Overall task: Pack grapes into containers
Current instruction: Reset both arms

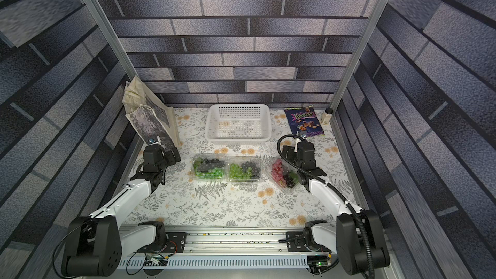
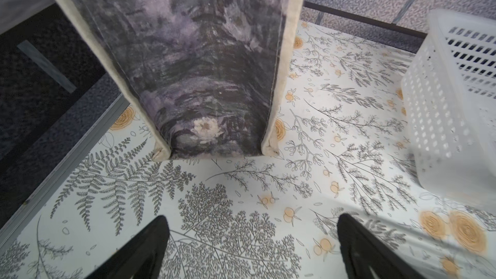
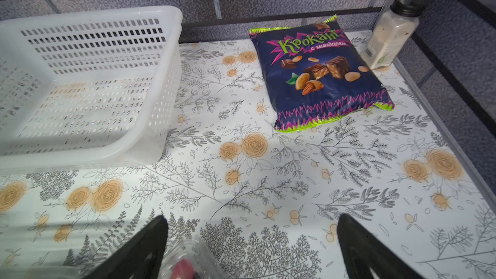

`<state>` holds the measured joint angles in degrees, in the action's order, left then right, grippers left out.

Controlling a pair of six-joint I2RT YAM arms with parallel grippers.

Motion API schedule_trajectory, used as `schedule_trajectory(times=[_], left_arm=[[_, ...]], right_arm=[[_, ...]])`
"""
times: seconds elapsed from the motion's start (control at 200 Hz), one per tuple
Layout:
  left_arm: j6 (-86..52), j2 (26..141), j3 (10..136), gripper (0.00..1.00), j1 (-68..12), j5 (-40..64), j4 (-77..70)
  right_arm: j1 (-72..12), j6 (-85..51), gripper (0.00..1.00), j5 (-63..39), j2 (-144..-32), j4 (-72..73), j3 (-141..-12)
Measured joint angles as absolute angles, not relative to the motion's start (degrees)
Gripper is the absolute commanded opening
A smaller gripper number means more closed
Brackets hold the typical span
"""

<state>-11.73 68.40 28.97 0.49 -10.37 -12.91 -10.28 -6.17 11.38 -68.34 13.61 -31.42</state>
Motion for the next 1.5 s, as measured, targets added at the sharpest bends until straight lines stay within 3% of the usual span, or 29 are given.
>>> schedule_trajectory(times=[0.511, 0.771, 1.167, 1.498], left_arm=[[-6.2, 81.8, 24.8, 1.00, 4.3, -5.5, -38.1], [-6.1, 87.9, 23.6, 1.00, 6.4, -0.1, -46.4], [-4.4, 89.4, 23.6, 1.00, 5.5, 2.4, -49.8], [-4.2, 89.4, 23.6, 1.00, 3.4, -2.4, -50.2]], right_arm=[[-4.8, -2.1, 1.00, 9.5, -80.5, 31.5, -25.6], [-1.0, -2.1, 1.00, 7.0, -88.6, 50.3, -19.0], [-1.0, -2.2, 1.00, 5.9, -88.6, 55.5, -18.5], [-1.0, -1.8, 1.00, 4.3, -88.6, 56.2, -18.5]])
